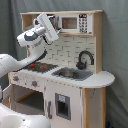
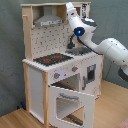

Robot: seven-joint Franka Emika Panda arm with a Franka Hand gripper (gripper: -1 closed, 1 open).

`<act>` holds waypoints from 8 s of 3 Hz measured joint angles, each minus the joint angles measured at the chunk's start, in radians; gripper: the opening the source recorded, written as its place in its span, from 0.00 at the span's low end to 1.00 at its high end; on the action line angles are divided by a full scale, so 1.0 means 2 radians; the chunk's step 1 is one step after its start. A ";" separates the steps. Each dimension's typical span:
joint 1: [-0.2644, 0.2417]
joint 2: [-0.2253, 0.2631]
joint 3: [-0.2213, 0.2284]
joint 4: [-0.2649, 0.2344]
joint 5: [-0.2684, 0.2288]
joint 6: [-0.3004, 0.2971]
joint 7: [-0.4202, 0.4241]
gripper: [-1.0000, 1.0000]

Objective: Play with the kitchen

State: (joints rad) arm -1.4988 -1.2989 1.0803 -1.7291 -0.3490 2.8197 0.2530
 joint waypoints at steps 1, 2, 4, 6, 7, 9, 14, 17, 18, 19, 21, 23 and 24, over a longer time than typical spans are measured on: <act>0.027 -0.001 -0.023 -0.025 -0.001 -0.014 -0.032 1.00; 0.057 -0.004 -0.035 -0.060 -0.002 -0.016 -0.049 1.00; 0.131 -0.020 -0.063 -0.129 -0.003 -0.020 -0.088 1.00; 0.214 -0.048 -0.084 -0.167 -0.003 -0.047 -0.129 1.00; 0.253 -0.060 -0.086 -0.168 -0.003 -0.069 -0.150 1.00; 0.329 -0.085 -0.082 -0.168 -0.003 -0.088 -0.220 1.00; 0.516 -0.096 0.046 -0.167 -0.013 -0.198 -0.311 1.00; 0.567 -0.084 0.171 -0.136 -0.005 -0.230 -0.310 1.00; 0.547 -0.079 0.204 -0.102 -0.005 -0.207 -0.310 1.00; 0.520 -0.079 0.223 -0.072 -0.005 -0.178 -0.311 1.00; 0.468 -0.079 0.253 -0.059 -0.001 -0.095 -0.315 1.00; 0.463 -0.079 0.301 -0.066 0.080 -0.095 -0.282 1.00; 0.463 -0.079 0.312 -0.074 0.097 -0.096 -0.235 1.00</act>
State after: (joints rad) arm -0.5722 -1.4572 1.7041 -1.8762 -0.1552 2.6276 -0.2167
